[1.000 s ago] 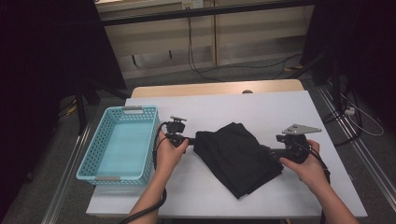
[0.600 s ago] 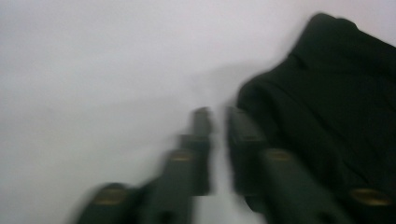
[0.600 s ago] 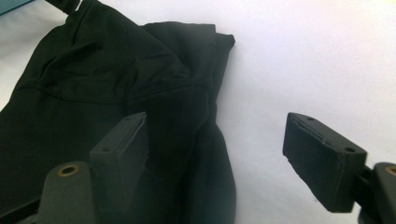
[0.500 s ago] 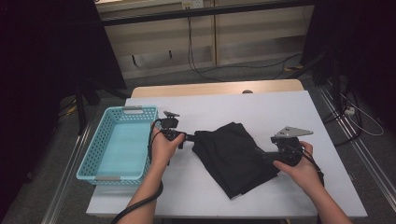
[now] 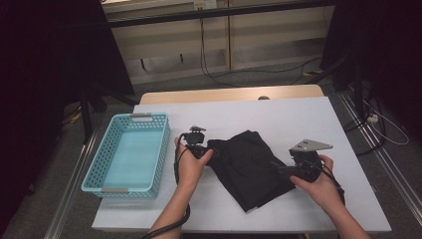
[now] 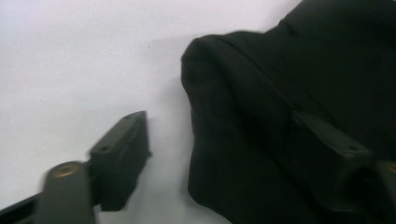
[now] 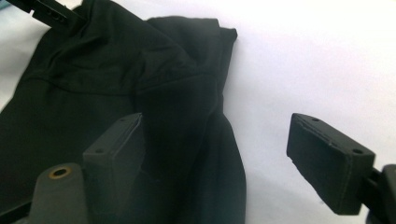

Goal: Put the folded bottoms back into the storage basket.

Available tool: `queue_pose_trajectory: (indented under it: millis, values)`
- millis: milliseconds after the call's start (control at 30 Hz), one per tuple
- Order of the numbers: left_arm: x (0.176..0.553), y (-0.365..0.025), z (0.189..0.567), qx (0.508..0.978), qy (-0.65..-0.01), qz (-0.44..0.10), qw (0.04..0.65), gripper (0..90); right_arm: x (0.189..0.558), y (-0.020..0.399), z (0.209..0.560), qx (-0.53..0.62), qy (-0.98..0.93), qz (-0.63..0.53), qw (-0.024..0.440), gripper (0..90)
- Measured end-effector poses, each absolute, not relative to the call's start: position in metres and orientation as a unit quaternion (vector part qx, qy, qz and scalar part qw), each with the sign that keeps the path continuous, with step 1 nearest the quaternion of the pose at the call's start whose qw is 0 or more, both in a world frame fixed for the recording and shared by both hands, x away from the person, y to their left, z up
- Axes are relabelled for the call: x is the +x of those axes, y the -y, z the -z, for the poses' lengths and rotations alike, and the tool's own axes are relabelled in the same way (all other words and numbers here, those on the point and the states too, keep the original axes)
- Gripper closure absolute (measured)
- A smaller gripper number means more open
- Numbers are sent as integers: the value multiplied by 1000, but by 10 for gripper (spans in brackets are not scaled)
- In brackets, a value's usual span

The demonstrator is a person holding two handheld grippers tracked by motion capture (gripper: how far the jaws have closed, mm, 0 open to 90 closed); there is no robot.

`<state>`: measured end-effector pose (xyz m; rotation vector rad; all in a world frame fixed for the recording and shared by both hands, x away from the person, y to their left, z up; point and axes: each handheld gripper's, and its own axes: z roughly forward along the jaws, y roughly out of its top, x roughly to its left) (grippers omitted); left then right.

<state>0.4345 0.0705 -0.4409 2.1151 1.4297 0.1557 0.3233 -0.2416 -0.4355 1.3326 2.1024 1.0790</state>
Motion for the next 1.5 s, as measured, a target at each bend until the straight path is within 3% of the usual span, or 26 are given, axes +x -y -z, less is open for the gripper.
queue_pose_trajectory:
  millis: [67,167,267,300,367,500,533,567,633,900,1233,1500]
  values:
    - [431,-65,441,793,-535,-70,282,353,323,241,439,487,-757,-382,211,180]
    - [426,-59,441,800,-526,-87,274,421,322,240,446,491,-761,-370,206,180]
    - [424,-57,440,801,-528,-88,270,534,324,237,455,497,-769,-350,199,214]
    - [424,-57,439,797,-533,-70,276,577,325,236,458,500,-771,-345,188,265]
    - [425,-58,440,788,-546,-33,283,761,323,233,462,504,-770,-346,181,314]
    - [433,-57,437,790,-552,-4,266,820,320,232,461,506,-768,-350,177,605]
    - [436,-58,436,791,-555,7,259,828,321,232,460,505,-769,-354,168,744]
    - [438,-58,434,788,-560,19,253,834,320,231,460,504,-769,-368,139,810]
    - [445,-59,429,790,-565,37,236,845,320,226,458,494,-780,-355,151,823]
    - [474,-71,379,807,-558,63,184,853,322,205,438,474,-774,-404,117,846]
    - [496,-102,302,819,-555,32,139,853,331,151,384,421,-776,-452,126,847]
    - [509,-148,266,817,-564,32,115,853,344,106,348,393,-780,-467,141,847]
